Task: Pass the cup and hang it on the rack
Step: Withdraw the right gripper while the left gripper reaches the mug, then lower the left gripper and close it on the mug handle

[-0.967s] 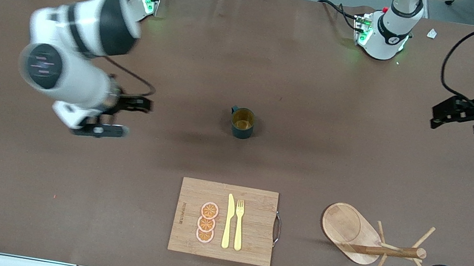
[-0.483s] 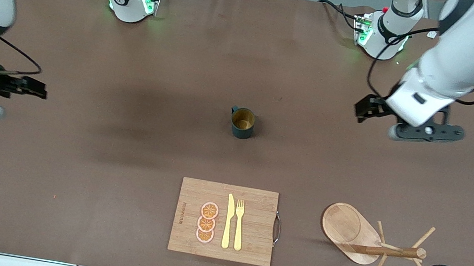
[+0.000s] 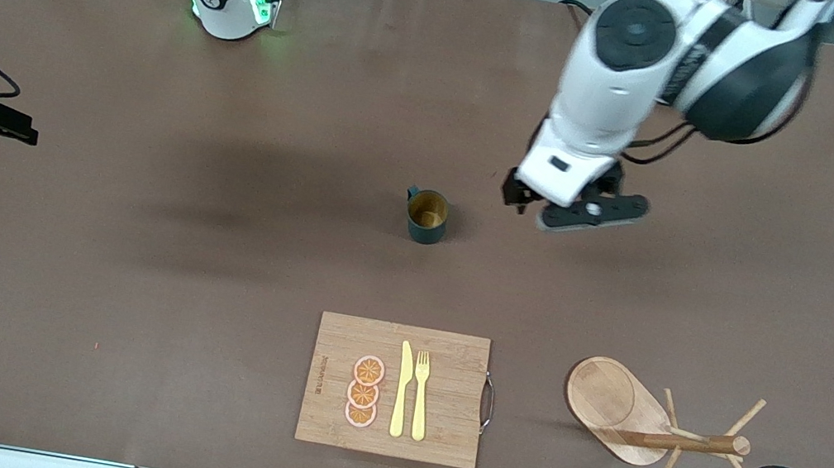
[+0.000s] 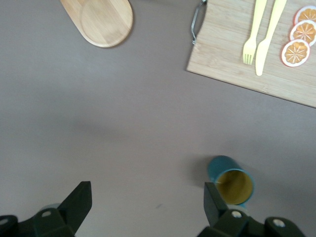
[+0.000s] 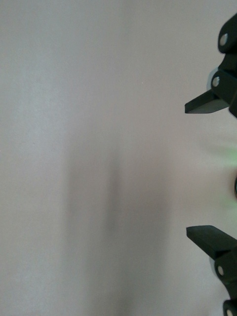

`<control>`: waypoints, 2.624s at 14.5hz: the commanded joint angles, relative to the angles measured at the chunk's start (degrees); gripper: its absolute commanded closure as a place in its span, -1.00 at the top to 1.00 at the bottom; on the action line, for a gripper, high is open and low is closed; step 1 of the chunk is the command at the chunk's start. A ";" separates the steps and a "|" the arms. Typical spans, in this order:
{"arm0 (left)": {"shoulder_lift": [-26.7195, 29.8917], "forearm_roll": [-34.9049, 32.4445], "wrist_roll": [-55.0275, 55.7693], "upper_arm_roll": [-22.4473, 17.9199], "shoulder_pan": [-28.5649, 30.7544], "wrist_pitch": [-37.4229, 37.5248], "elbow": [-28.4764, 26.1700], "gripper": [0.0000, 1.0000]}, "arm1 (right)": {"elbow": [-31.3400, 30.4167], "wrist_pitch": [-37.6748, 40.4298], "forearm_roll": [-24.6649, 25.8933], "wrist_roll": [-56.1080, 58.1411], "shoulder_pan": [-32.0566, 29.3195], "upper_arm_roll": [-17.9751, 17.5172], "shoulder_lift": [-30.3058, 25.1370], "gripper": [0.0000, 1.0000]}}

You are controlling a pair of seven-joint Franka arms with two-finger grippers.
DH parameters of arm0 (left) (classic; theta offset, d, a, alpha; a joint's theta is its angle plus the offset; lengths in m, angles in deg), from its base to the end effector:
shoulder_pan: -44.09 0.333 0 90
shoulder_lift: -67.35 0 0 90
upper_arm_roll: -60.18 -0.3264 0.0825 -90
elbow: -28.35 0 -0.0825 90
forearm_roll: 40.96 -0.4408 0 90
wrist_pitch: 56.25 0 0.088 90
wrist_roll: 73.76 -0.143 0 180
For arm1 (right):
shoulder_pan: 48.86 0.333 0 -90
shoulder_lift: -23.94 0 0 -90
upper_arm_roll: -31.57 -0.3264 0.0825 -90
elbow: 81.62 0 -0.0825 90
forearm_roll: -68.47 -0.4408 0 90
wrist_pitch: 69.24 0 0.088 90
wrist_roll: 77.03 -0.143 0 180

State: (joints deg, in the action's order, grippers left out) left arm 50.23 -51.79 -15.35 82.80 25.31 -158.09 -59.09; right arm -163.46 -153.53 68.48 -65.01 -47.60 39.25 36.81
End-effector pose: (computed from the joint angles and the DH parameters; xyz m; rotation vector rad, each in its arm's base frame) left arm 0.5575 -0.4272 0.4567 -3.0492 -0.4145 -0.0599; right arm 0.6562 -0.0660 0.5235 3.1238 0.1538 -0.2860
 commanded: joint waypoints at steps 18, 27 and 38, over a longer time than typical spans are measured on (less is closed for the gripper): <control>-29.89 -43.83 61.64 -0.82 -35.79 2.61 8.43 1.00 | 4.06 4.48 -1.07 -11.58 0.06 -1.26 -3.20 1.00; -34.73 -47.09 70.52 -7.41 -41.95 4.38 8.95 1.00 | -3.50 3.96 -0.28 -11.06 -0.20 -1.18 -11.99 1.00; -39.04 -47.88 76.67 -11.45 -43.27 0.69 14.49 0.83 | -4.03 3.25 -0.63 -10.00 -1.25 -0.82 -12.79 1.00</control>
State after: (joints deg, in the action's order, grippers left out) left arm 12.05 -98.57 60.07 73.02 -16.91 -156.56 -46.44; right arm -165.58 -149.46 68.34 -75.41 -47.97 38.96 25.59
